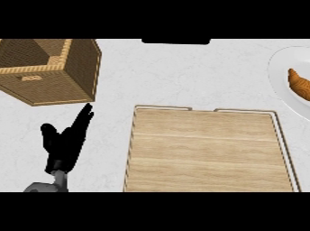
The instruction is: Pick the croissant from the tray and place it in the plate
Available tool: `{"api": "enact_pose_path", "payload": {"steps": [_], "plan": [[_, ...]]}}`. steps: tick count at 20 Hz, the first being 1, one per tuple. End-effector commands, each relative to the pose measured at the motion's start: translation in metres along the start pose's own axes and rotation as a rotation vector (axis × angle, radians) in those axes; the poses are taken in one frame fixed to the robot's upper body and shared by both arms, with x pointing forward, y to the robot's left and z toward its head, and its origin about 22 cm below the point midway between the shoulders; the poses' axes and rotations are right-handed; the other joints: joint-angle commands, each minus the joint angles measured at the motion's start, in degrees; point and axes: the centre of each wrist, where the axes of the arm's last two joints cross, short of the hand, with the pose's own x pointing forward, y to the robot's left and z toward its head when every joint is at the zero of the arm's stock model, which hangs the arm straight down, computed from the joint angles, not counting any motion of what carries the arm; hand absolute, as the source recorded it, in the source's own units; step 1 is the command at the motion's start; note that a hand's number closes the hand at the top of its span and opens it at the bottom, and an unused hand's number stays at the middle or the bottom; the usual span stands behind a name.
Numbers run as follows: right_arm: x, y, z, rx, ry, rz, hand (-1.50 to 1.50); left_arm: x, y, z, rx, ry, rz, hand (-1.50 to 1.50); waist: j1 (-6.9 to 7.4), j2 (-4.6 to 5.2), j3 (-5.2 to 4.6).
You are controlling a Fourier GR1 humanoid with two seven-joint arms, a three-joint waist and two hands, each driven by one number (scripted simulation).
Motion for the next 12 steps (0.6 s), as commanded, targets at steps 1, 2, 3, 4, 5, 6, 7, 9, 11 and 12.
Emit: {"api": "enact_pose_path", "payload": {"steps": [1,2,3,4,5,6,7,9,11,12], "plan": [[-0.007,-0.021,0.028,0.103,-0.056,-0.069,-1.50,-0.006,0.000,0.004,0.010,0.044,0.013,0.00,-0.65,-0.04,-0.20],[-0.013,-0.016,0.030,0.118,-0.051,-0.032,-1.50,-0.011,-0.006,0.003,-0.011,0.054,0.029,0.00,-0.73,0.26,-0.15],[-0.016,-0.020,0.037,0.134,-0.051,-0.011,-1.50,-0.015,0.002,0.007,0.011,0.051,0.005,0.00,-0.88,-0.01,-0.22],[-0.004,-0.029,0.034,0.128,-0.049,0.006,-1.50,-0.012,-0.003,0.004,-0.011,0.068,0.015,0.00,-1.00,0.02,-0.24],[-0.014,-0.021,0.037,0.138,-0.047,0.014,-1.50,-0.012,-0.003,0.002,-0.013,0.059,0.007,0.00,-1.08,0.01,-0.27],[-0.013,-0.027,0.042,0.140,-0.034,0.040,-1.50,-0.015,0.013,0.008,0.001,0.084,0.022,0.00,-0.58,0.02,-0.21],[-0.021,-0.023,0.047,0.162,-0.039,0.026,-1.50,-0.015,-0.017,-0.001,0.002,0.060,0.027,0.00,-2.01,-0.10,-0.30],[-0.018,-0.034,0.057,0.167,-0.044,0.046,-1.50,-0.015,-0.003,0.008,0.001,0.069,0.024,0.00,-1.59,-0.35,-0.20],[-0.019,-0.038,0.063,0.151,-0.020,0.061,-1.50,-0.014,-0.009,0.008,-0.003,0.074,0.037,0.00,-1.41,-0.33,-0.17],[-0.020,-0.032,0.058,0.141,-0.037,0.073,-1.50,-0.009,-0.005,0.001,0.011,0.063,0.022,0.00,-1.32,-0.12,-0.18]]}}
